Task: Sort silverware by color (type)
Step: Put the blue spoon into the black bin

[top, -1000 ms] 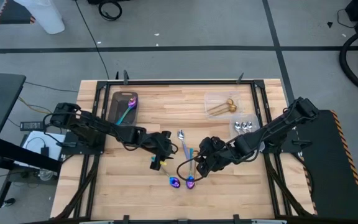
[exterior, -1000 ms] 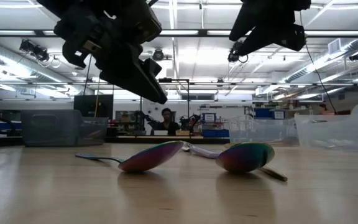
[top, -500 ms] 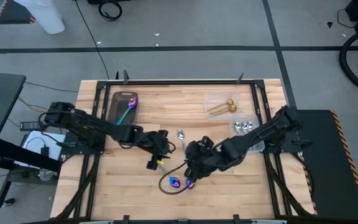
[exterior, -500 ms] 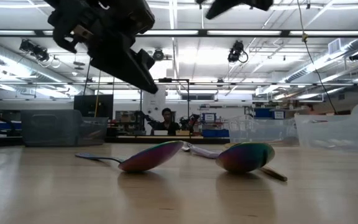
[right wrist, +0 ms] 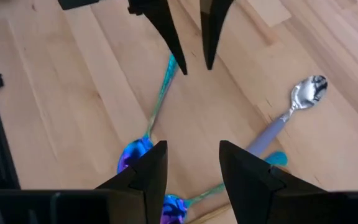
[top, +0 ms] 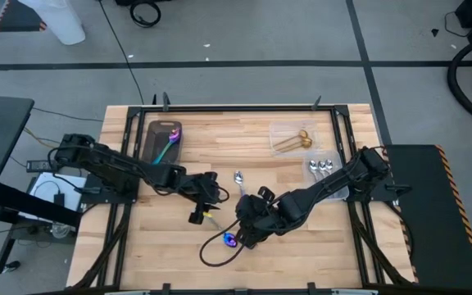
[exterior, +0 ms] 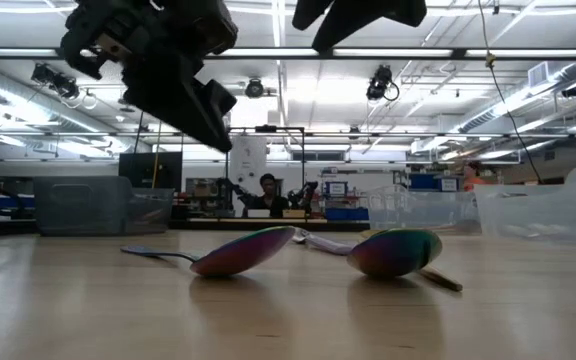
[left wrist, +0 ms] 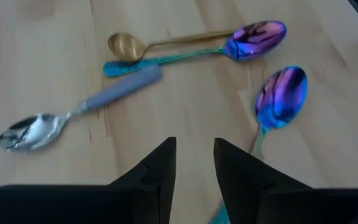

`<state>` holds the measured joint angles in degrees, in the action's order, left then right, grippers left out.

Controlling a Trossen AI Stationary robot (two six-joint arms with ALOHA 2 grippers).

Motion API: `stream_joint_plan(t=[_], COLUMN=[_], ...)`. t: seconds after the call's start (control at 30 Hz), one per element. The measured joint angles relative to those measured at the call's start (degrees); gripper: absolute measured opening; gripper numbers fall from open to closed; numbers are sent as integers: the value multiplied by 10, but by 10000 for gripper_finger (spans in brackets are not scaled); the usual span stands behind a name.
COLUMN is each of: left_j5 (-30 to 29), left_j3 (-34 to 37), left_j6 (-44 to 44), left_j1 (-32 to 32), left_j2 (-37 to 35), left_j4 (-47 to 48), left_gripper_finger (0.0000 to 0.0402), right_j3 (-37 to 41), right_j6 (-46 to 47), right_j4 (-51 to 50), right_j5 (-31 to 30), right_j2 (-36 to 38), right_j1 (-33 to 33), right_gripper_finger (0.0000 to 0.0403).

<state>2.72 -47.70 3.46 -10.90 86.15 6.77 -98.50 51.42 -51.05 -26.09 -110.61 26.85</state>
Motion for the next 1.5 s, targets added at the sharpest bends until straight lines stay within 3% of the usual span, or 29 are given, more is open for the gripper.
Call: stream_joint_plan(t=[0.33, 0.6, 0.77, 1.2, 1.5], left_j5=[-1, 1, 1, 2, 18], left_j3=[-1, 0, 0, 0, 4], left_j6=[-29, -65, -74, -68, -65], left_j1=[-2, -10, -10, -10, -42], left_j2=[-28, -27, -27, -27, -16], left_j4=[29, 152, 171, 147, 54], left_gripper_finger=[117, 117, 117, 117, 117], right_j3=[7, 31, 68, 178, 194], right_j6=[4, 22, 25, 55, 15], right_j4=[20, 26, 49, 117, 135], right_j5=[-45, -76, -75, 4, 50], right_j2=[0, 0, 1, 1, 1], right_j1=[2, 5, 5, -10, -11], right_gripper_finger=[155, 155, 156, 201, 206])
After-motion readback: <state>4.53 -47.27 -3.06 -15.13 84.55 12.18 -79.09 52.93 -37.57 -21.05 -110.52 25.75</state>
